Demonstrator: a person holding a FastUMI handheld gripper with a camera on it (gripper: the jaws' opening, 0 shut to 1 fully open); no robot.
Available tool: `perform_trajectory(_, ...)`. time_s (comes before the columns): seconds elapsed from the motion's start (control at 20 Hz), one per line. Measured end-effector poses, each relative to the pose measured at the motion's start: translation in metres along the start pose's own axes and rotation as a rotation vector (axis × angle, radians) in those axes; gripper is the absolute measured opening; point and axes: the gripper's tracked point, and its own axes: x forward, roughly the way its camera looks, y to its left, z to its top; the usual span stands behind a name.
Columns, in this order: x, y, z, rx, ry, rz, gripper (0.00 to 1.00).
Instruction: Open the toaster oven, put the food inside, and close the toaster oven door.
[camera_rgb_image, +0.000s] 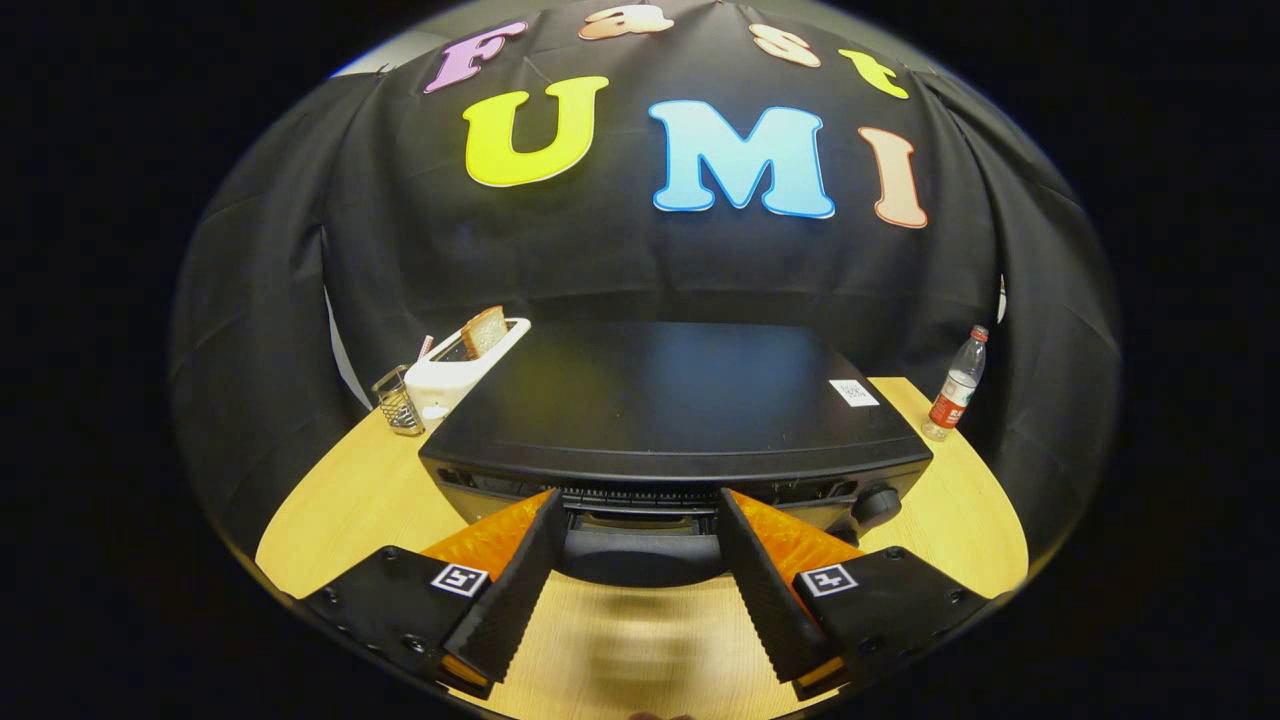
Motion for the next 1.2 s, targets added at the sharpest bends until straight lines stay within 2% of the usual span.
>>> perform_trajectory(0.6,-0.04,0.003,-0.068,-0.001,0.144,0.012,0.97)
perform_trajectory(1.05,-0.057,-0.004,-0.156,0.042,0.398,0.017,0.96)
perform_trajectory(1.2,-0.064,-0.008,-0.161,0.051,0.417,0.018,0.97)
